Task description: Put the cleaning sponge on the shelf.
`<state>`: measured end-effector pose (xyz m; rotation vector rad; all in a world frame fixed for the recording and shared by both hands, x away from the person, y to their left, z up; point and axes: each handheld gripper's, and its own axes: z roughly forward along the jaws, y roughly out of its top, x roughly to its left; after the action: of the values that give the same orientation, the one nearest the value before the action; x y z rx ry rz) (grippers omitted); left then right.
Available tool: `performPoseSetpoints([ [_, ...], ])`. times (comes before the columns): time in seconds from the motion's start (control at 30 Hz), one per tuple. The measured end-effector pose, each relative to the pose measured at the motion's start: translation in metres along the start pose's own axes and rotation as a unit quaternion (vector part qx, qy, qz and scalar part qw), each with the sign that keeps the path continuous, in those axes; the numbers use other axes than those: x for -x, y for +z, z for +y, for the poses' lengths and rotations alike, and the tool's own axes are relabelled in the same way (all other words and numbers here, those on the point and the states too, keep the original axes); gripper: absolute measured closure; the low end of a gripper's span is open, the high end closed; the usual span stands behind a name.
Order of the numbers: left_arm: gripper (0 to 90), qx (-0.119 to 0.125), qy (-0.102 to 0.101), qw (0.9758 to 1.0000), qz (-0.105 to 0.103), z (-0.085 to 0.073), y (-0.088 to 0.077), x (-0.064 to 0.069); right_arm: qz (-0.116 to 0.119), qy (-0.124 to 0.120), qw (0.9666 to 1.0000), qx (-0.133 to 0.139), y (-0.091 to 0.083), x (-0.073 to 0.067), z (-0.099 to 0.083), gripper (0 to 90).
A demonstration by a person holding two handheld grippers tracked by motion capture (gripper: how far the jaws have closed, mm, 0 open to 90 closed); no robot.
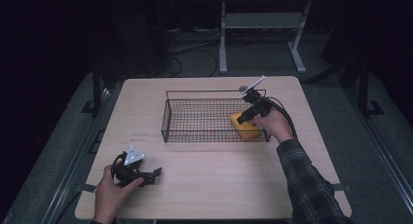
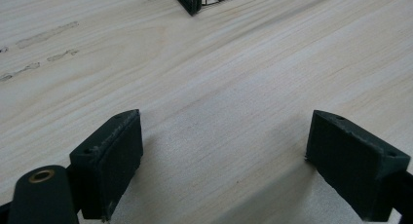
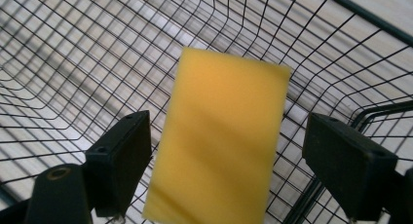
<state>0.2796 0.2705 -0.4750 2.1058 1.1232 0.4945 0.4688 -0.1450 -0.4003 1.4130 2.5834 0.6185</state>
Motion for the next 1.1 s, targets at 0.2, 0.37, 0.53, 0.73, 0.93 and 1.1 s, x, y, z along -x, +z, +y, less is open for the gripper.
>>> performPoseSetpoints([
  [0.2,12.6,0.000,0.000,1.0000,0.000,0.000,0.000,0.000,-0.001,-0.005,0.9999,0.014,-0.016,-0.002,-0.002,17.7],
  [0.37,12.6,0.000,0.000,1.0000,0.000,0.000,0.000,0.000,-0.004,-0.009,0.9997,0.023,-0.028,-0.003,-0.006,17.7],
  [0.53,12.6,0.000,0.000,1.0000,0.000,0.000,0.000,0.000,-0.005,-0.019,0.9991,0.037,-0.043,-0.007,-0.012,17.7],
  [0.73,12.6,0.000,0.000,1.0000,0.000,0.000,0.000,0.000,0.000,-0.030,0.9984,0.047,-0.055,-0.012,-0.021,17.7],
  [0.93,12.6,0.000,0.000,1.0000,0.000,0.000,0.000,0.000,0.005,-0.037,0.9974,0.062,-0.067,-0.019,-0.036,17.7],
  [1.1,12.6,0.000,0.000,1.0000,0.000,0.000,0.000,0.000,0.007,-0.041,0.9966,0.072,-0.074,-0.023,-0.052,17.5],
])
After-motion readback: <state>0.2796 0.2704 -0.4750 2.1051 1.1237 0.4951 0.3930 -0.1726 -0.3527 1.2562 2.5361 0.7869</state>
